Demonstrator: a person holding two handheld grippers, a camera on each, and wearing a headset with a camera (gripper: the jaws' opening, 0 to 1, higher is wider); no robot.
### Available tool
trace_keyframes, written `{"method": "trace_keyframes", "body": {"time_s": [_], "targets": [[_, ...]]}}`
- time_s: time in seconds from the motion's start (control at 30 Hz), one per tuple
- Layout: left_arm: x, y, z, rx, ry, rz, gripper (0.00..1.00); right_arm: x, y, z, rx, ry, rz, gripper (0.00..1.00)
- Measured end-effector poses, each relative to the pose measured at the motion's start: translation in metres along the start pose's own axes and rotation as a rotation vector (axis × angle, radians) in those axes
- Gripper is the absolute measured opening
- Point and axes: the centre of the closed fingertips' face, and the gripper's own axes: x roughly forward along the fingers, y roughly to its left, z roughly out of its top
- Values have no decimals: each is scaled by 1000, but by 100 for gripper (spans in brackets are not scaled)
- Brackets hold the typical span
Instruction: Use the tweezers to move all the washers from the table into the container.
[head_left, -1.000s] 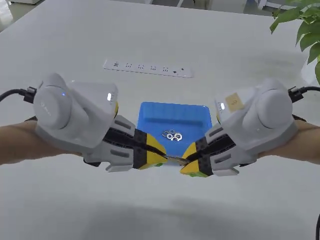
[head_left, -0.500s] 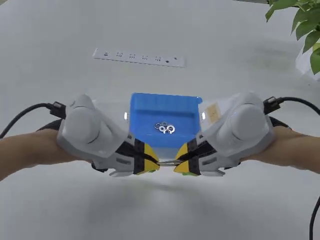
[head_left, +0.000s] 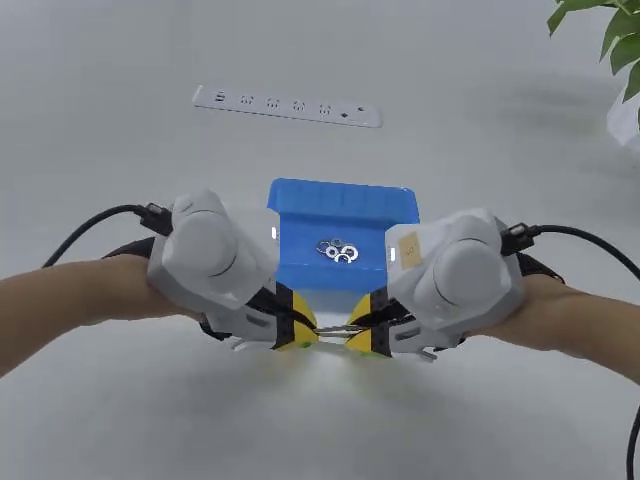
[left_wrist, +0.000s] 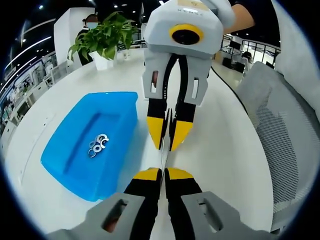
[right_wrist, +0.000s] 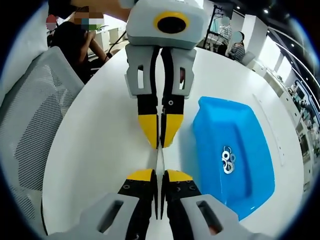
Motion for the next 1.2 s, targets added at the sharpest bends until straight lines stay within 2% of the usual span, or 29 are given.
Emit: {"method": "trace_keyframes", "body": {"time_s": [0.03, 0.07, 0.13, 0.37, 0.6, 0.73, 0.8, 0.9, 0.93, 1.0, 1.03, 1.1, 1.17, 1.2], "targets": [[0, 0, 0, 6, 0, -3, 7, 0, -1, -1, -30, 8, -10, 9], [0, -1, 0, 4, 0, -6, 7, 1, -1, -1, -30, 6, -14, 9], [0, 1, -1, 3, 2, -6, 7, 2, 0, -3, 41, 2, -3, 9], [1, 0, -2, 10, 21, 3, 10, 1, -1, -2, 12, 6, -18, 11], [-1, 1, 1, 0, 11, 14, 14, 0, -3, -3, 21, 24, -40, 15], [-5, 1, 1, 0, 14, 27, 16, -3, -2, -6, 35, 30, -49, 19], [-12, -1, 0, 6, 16, 37, 18, -9, -2, -5, 49, 9, -66, 20], [-26, 0, 2, -16, -10, 71, 24, -25, -1, 1, 126, -75, -99, 21], [-33, 1, 5, -33, -45, 101, 26, -33, 0, 1, 140, -98, -111, 21], [-47, 1, 7, -70, -90, 142, 29, -46, 1, -4, 143, -110, -138, 22], [-50, 1, 6, -81, -94, 151, 30, -53, 2, -6, 149, -118, -147, 24], [-64, 0, 5, -118, -130, 192, 34, -68, 7, -10, 186, -156, -162, 26], [-79, -2, 4, -163, -165, 236, 39, -84, 8, -11, 227, -208, -200, 28], [-89, -3, 8, -166, -207, 264, 42, -93, 8, -12, 255, -231, -220, 29]]}}
